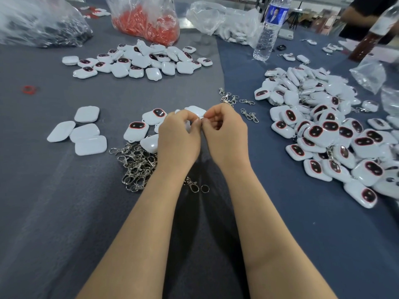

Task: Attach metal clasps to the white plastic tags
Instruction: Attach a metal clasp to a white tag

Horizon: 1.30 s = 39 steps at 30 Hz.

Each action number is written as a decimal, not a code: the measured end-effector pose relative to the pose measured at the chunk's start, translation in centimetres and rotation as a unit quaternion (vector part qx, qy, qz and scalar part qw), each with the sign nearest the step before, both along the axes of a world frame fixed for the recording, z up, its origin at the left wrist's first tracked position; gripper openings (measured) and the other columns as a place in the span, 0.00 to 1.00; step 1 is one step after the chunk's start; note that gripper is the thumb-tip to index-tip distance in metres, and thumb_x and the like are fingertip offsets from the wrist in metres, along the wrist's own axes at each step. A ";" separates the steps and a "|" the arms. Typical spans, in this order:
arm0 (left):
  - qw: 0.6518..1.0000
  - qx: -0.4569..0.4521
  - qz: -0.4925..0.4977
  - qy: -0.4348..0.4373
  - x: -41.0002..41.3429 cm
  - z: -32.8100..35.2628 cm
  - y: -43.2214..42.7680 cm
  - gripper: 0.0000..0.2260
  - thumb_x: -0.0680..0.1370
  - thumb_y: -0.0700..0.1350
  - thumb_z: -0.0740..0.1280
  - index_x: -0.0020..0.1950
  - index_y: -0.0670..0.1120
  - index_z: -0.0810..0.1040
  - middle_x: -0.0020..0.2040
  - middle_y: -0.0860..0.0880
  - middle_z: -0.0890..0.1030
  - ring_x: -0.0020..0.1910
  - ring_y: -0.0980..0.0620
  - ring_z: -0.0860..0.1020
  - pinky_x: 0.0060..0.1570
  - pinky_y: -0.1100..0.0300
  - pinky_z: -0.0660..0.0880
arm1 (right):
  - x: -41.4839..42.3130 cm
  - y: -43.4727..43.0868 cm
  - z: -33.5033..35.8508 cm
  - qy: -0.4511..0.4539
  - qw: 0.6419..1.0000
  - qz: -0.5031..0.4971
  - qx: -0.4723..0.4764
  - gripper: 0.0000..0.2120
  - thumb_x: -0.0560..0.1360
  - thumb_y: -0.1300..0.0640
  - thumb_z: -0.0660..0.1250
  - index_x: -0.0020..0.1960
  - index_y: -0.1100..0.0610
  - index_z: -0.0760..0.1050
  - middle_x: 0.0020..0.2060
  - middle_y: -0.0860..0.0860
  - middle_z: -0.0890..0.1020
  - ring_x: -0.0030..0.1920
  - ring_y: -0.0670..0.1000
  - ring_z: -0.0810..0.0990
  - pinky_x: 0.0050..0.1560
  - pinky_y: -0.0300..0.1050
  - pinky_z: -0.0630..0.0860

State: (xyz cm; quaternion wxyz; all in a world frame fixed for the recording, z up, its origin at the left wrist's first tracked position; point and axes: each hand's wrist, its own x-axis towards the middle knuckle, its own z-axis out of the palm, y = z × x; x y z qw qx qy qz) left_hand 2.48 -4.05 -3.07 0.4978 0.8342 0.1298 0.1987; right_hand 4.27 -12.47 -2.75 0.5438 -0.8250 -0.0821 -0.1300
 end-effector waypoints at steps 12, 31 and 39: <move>1.000 0.016 0.015 0.015 -0.3 0.2 -0.1 0.05 0.78 0.43 0.64 0.47 0.45 0.79 0.49 0.45 0.80 0.50 0.47 0.76 0.51 0.56 0.71 | 0.0 0.0 -0.1 0.019 1.000 -0.006 0.015 0.04 0.72 0.65 0.68 0.43 0.58 0.75 0.33 0.43 0.75 0.32 0.34 0.73 0.37 0.26 0.70; 0.997 0.078 0.019 -0.007 -0.2 -0.3 -0.1 0.04 0.78 0.41 0.64 0.46 0.43 0.78 0.51 0.44 0.78 0.49 0.47 0.75 0.44 0.62 0.65 | 0.6 -0.3 -0.4 0.045 0.999 0.025 -0.003 0.07 0.72 0.64 0.68 0.41 0.55 0.73 0.33 0.44 0.75 0.31 0.38 0.72 0.35 0.26 0.68; 0.997 0.081 0.015 -0.009 -0.1 -0.4 0.0 0.04 0.78 0.41 0.64 0.46 0.44 0.78 0.49 0.44 0.78 0.49 0.46 0.75 0.47 0.59 0.67 | 0.4 -0.5 -0.5 0.012 0.998 0.052 -0.038 0.08 0.73 0.65 0.67 0.40 0.55 0.71 0.31 0.44 0.73 0.30 0.36 0.71 0.35 0.26 0.67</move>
